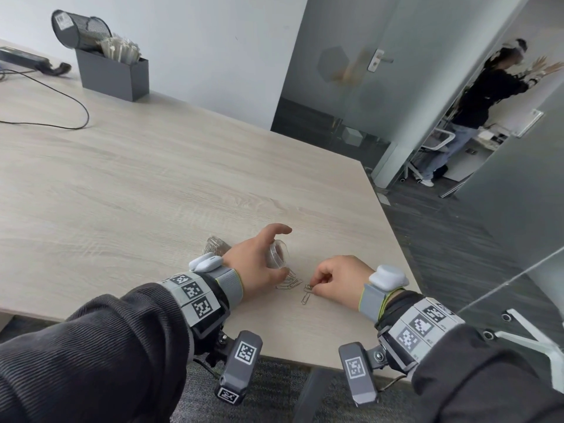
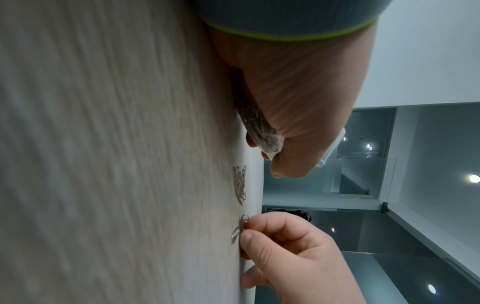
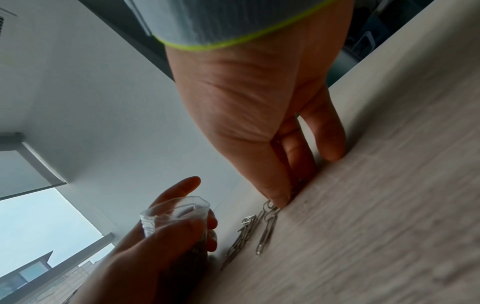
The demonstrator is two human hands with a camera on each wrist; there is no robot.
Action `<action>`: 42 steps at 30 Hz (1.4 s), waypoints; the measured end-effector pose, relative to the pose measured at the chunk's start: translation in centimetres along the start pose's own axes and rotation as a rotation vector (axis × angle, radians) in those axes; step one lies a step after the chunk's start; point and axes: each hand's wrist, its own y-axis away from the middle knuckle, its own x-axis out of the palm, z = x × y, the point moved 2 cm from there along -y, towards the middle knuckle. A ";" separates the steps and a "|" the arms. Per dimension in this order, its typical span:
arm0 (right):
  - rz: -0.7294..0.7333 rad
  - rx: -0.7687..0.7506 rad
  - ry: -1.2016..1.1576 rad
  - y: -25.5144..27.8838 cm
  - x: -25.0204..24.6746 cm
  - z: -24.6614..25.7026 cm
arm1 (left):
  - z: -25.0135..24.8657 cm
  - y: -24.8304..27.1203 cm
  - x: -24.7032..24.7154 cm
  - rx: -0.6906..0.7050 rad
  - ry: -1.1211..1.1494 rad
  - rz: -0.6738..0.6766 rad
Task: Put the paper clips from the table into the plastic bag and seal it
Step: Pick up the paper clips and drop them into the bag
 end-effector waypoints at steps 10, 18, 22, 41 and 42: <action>0.098 -0.100 0.017 0.2 -0.1 1.2 | -0.2 0.2 0.0 -0.003 0.000 -0.006; 0.096 -0.157 0.013 0.6 0.3 0.9 | -0.1 0.0 0.1 -0.007 0.015 0.002; 0.149 -0.143 0.044 0.4 0.2 1.1 | -0.2 0.0 0.1 -0.007 0.010 0.006; 0.201 0.002 0.034 -0.5 0.9 1.4 | -0.4 0.1 -0.1 -0.015 0.021 0.022; 0.200 -0.005 0.029 -0.5 0.9 1.4 | -0.4 0.2 -0.1 -0.014 0.019 0.021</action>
